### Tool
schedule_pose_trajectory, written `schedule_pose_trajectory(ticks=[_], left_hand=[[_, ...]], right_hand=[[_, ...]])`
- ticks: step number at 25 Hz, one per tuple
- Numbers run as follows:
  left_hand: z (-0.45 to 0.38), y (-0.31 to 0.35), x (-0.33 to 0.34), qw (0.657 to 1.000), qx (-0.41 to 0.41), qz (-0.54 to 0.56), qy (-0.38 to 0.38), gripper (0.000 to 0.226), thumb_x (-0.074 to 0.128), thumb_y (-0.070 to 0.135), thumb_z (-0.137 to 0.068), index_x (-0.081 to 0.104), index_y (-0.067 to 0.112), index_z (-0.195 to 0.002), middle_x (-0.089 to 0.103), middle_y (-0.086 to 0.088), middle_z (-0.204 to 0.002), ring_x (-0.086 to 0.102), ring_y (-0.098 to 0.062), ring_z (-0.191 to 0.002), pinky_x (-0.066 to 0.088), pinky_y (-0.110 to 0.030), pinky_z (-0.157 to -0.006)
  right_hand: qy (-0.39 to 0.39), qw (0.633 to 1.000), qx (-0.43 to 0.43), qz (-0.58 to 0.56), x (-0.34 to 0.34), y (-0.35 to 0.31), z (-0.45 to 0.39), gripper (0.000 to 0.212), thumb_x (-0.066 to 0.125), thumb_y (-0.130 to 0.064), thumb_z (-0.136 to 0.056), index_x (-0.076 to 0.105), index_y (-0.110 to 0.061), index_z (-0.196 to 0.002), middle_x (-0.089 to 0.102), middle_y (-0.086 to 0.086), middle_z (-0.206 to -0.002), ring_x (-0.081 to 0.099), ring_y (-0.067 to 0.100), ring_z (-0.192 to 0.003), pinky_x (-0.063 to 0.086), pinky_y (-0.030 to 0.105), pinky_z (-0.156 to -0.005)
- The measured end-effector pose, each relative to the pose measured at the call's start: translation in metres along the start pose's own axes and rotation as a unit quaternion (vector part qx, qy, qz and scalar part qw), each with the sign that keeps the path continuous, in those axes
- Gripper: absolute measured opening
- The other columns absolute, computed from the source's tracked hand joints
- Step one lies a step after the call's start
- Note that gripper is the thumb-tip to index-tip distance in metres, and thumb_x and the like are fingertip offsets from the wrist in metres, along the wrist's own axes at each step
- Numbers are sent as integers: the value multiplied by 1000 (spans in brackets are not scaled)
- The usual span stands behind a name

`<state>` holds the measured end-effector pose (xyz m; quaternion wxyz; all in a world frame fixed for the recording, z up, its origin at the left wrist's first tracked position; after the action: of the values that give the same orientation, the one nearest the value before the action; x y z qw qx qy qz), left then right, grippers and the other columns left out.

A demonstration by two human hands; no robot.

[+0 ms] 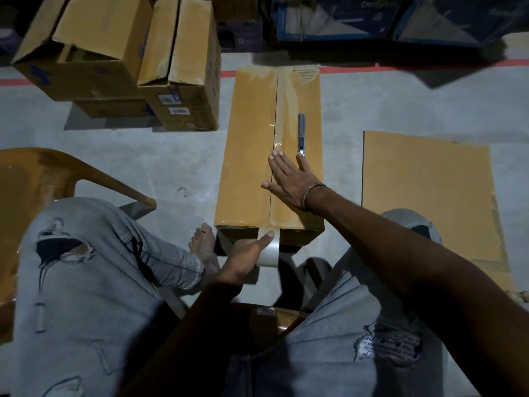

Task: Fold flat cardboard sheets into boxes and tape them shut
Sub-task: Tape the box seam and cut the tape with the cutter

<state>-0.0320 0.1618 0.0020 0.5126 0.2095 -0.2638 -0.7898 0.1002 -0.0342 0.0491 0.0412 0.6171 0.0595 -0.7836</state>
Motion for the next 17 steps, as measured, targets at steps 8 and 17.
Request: schedule_pose_trajectory(ticks=[8, 17], left_hand=[[-1, 3, -10, 989, 46, -141, 30, 77, 64, 73, -85, 71, -3, -87, 64, -10, -78, 58, -23, -74, 42, -36, -71], [11, -7, 0, 998, 9, -64, 10, 61, 68, 68, -87, 79, 8, -84, 80, -9, -80, 77, -33, -90, 57, -55, -97]], right_hand=[[-4, 1000, 2, -10, 5, 3, -3, 89, 0, -73, -100, -1, -13, -165, -2, 6, -173, -3, 19, -160, -6, 58, -125], [11, 1000, 10, 9, -4, 0, 0, 87, 2, -71, -102, 6, -11, -165, 6, 8, -173, 2, 22, -160, -1, 56, -127]])
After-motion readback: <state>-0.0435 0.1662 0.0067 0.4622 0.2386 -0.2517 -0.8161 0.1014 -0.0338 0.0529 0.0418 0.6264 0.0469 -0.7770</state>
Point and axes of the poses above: each hand's wrist, its own z-axis away from the middle knuckle, its own x-axis out of the palm, y = z × x, the point moved 9 cm from there along -z, towards the middle knuckle
